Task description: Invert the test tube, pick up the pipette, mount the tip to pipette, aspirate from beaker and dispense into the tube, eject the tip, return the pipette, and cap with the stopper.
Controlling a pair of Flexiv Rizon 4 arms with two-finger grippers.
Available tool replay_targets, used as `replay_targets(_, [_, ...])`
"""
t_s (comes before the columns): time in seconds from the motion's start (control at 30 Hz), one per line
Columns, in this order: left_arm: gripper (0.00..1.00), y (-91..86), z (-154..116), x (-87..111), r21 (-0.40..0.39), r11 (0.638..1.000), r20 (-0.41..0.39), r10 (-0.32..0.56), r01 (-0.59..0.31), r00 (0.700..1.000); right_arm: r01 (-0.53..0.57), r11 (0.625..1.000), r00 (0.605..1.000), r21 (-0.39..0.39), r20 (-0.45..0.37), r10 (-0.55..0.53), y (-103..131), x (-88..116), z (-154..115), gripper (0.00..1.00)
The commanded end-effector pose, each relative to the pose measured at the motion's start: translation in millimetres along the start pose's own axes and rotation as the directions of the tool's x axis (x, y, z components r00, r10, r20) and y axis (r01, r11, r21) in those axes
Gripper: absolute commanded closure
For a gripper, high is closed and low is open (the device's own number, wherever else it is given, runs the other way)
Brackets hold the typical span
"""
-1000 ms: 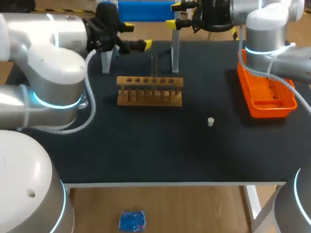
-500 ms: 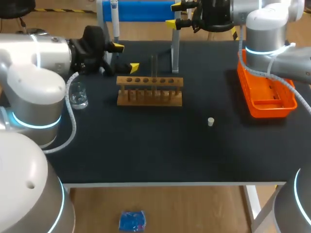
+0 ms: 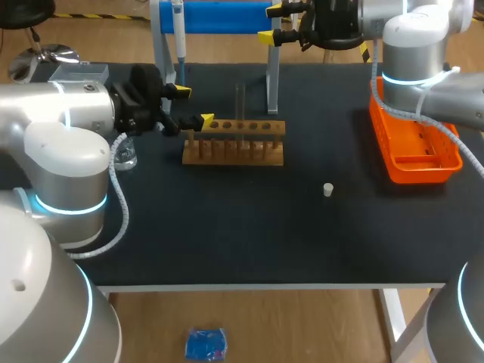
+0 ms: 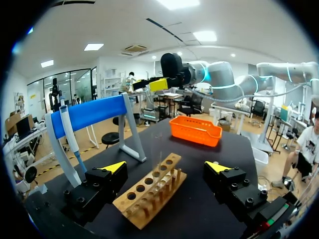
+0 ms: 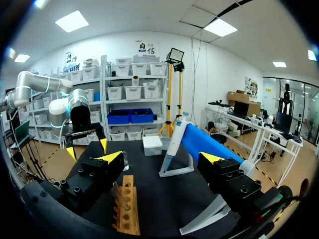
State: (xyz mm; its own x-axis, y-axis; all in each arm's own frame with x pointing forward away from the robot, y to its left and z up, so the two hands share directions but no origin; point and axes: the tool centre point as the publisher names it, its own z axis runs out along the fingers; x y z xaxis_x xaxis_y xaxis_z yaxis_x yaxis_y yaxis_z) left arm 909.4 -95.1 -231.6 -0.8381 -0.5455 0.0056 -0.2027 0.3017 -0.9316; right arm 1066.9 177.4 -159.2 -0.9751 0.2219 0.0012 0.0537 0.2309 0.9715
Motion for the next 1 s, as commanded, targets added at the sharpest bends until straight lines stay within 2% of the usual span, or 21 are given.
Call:
replay_targets(0.03, [0.00,2.1,7,3.7,0.016,1.000,0.016,0.000,0.000,1.000,-0.001,1.000,1.000,0.003,-0.003,0.001,0,-1,-1,0.00])
replay_targets(0.67, [0.00,2.1,7,3.7,0.016,1.000,0.016,0.000,0.000,1.000,-0.001,1.000,1.000,0.003,-0.003,0.001,0,-1,-1,0.00])
replay_targets(0.9, [0.00,2.1,7,3.7,0.016,1.000,0.016,0.000,0.000,1.000,0.039,0.998,0.999,0.052,0.001,-0.039,-16,21,-42,0.00])
replay_targets(1.0, [0.00,2.1,7,3.7,0.016,1.000,0.016,0.000,0.000,1.000,0.048,0.997,0.999,0.067,-0.003,-0.048,-22,42,-73,0.00])
